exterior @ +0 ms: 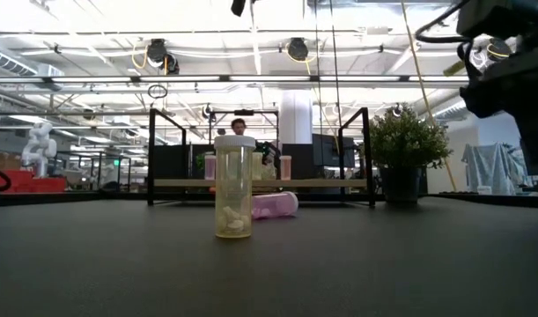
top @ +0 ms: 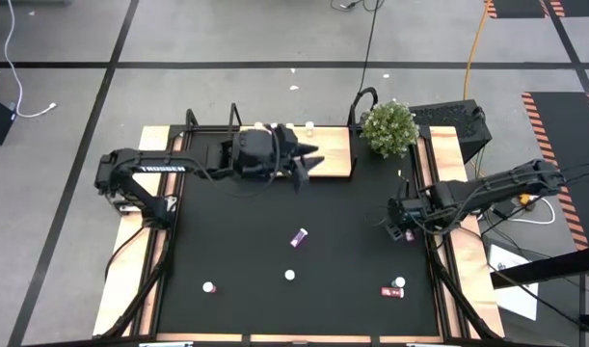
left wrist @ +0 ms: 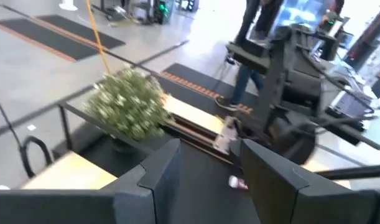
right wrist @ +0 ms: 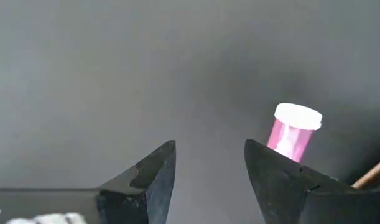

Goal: Pick and place medicine bottles onto shelf by color
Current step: Put the right pink medicine bottle on the shelf aligned with the other pink medicine bottle

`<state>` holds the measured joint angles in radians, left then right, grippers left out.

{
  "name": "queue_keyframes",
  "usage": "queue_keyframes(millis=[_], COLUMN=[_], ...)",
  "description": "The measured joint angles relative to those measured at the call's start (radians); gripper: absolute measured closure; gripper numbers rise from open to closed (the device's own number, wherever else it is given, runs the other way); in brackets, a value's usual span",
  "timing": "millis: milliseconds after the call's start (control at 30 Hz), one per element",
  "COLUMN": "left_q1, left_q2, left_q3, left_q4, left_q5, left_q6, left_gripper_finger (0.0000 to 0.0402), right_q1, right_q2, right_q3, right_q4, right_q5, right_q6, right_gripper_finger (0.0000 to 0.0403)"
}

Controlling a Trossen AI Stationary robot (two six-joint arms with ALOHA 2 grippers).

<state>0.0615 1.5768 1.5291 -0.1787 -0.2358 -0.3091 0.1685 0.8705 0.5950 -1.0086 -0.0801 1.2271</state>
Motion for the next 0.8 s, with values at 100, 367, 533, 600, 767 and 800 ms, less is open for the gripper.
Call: queue_keyframes(millis=[100, 367, 533, 600, 767, 800], left_q1=[0.042, 0.146, 0.2, 0.22, 0.256, 0.262], left_q2=[0.0, 0.0, 0.003, 0.003, 0.004, 0.004], left_q3=[0.0, 0.0, 0.0, 0.0, 0.0, 0.0], left_q4=[0.012, 0.012, 0.012, 0.012, 0.004, -0.003], left_q5=[0.029, 0.162, 0.221, 0.245, 0.271, 0.272], left_q6=[0.041, 0.168, 0.257, 0.291, 0.332, 0.333], left_gripper_finger=[0.0233, 0.0233, 0.0233, 0.0233, 0.0233, 0.0233], right_q1=[-0.02, -0.056, -0.059, -0.058, -0.065, -0.067], right_q2=[0.03, 0.222, 0.35, 0.393, 0.472, 0.483], right_q3=[0.006, 0.04, 0.167, 0.207, 0.233, 0.233], right_q4=[-0.015, -0.036, -0.098, -0.158, -0.33, -0.349], right_q5=[0.0, -0.105, -0.08, -0.055, -0.051, -0.051], right_q6=[-0.047, -0.157, -0.317, -0.386, -0.48, -0.495], right_gripper_finger=[0.0218, 0.0218, 0.0218, 0.0218, 0.0218, 0.0218])
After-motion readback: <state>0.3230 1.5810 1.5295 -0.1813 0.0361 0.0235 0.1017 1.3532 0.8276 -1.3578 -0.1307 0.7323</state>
